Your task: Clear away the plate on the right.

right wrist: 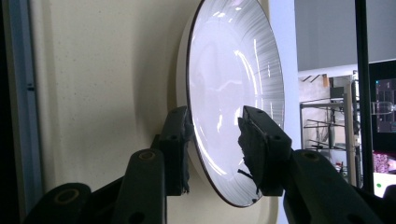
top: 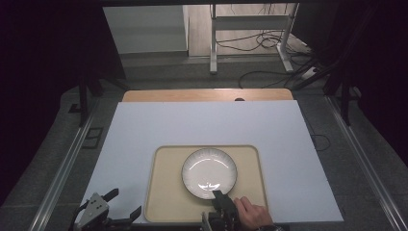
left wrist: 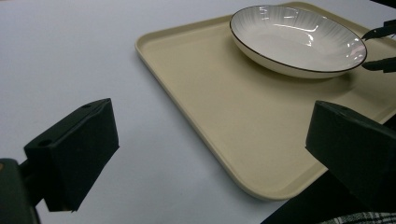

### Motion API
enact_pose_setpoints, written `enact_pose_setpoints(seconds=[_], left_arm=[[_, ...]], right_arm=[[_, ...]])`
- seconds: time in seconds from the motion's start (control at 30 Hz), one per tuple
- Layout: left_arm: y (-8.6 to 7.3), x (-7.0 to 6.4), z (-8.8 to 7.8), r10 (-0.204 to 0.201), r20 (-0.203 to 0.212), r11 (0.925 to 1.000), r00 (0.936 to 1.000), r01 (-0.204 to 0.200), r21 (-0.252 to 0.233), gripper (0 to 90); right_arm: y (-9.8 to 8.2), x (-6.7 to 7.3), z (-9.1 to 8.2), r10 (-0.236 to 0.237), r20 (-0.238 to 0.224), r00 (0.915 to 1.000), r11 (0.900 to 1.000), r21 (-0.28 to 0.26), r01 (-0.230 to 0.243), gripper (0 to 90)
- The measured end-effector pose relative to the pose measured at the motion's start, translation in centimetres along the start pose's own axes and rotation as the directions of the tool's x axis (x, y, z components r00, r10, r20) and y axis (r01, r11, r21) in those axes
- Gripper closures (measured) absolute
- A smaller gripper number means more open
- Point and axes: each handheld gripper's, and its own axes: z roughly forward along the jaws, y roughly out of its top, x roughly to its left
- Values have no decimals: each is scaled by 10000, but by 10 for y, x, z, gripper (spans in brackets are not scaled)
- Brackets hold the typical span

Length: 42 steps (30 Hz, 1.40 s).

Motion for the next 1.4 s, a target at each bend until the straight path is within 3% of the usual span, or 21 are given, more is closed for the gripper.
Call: enact_pose_setpoints(seconds=[0.4,0.57,0.73,0.93,1.07,1.1,1.37,1.4], left_arm=[[0,0,0,-13,7,10000,10000,13,-5,22],[0,0,0,-13,4,10000,10000,13,1,22],[0,0,0,-9,8,10000,10000,9,5,22],[0,1,0,-35,41,10000,10000,35,9,22],[0,1,0,-51,47,10000,10000,51,13,22],[0,1,0,-55,48,10000,10000,55,11,22],[0,1,0,-57,49,10000,10000,57,14,22],[0,1,0,-56,50,10000,10000,56,15,22]], right_arm=[[-8,-12,-6,826,-226,9963,9963,-217,-831,591],[-14,-18,-8,1534,-399,9874,9875,-316,-1547,576],[-19,-23,-8,1864,-462,9814,9815,-345,-1881,559],[-26,-29,-8,2394,-538,9694,9696,-396,-2416,532],[-32,-33,-8,2773,-711,9581,9593,-346,-2802,510],[-33,-34,-8,2984,-678,9520,9529,-352,-3012,502],[-43,-42,-9,3490,-843,9333,9349,-363,-3529,448],[-44,-43,-9,3648,-835,9273,9287,-382,-3688,444]])
